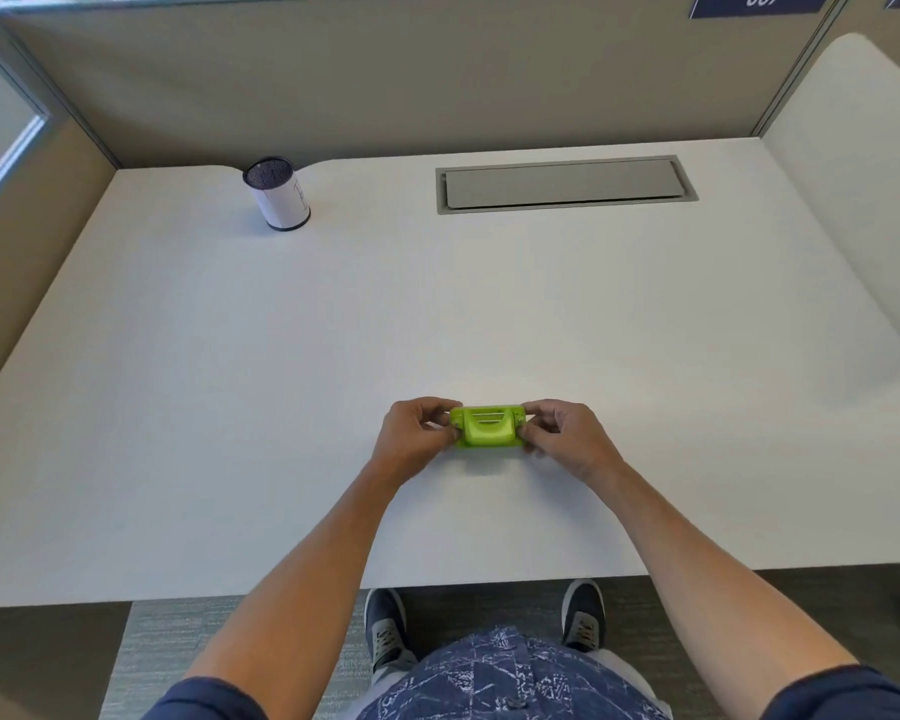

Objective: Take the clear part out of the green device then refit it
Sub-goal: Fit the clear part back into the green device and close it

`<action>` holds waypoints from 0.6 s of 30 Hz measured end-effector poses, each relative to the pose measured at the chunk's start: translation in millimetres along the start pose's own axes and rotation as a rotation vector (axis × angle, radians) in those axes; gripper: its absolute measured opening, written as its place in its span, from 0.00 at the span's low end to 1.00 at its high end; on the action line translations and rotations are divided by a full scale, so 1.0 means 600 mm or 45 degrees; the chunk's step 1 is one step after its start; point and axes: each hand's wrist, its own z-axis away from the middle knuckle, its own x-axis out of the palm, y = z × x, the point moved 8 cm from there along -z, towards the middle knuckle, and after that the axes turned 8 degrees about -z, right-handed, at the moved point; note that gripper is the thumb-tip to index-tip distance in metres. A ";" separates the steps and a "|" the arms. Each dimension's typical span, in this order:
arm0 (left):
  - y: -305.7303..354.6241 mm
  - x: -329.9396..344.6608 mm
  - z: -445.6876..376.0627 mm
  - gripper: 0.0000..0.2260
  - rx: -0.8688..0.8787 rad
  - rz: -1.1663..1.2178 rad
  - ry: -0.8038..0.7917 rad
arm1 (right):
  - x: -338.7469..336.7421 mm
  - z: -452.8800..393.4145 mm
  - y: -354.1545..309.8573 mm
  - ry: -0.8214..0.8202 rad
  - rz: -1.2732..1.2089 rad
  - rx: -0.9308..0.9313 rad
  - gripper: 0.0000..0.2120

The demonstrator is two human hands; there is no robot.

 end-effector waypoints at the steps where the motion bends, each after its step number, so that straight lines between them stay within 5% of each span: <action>1: -0.002 -0.001 -0.001 0.13 -0.018 0.078 -0.001 | 0.002 -0.002 -0.001 -0.021 -0.075 0.024 0.11; 8: -0.021 0.014 0.000 0.08 -0.190 0.417 -0.088 | 0.016 0.002 0.012 -0.065 -0.345 0.212 0.09; 18: -0.020 0.016 0.001 0.06 -0.154 0.270 -0.059 | 0.012 0.008 0.006 -0.039 -0.283 0.255 0.12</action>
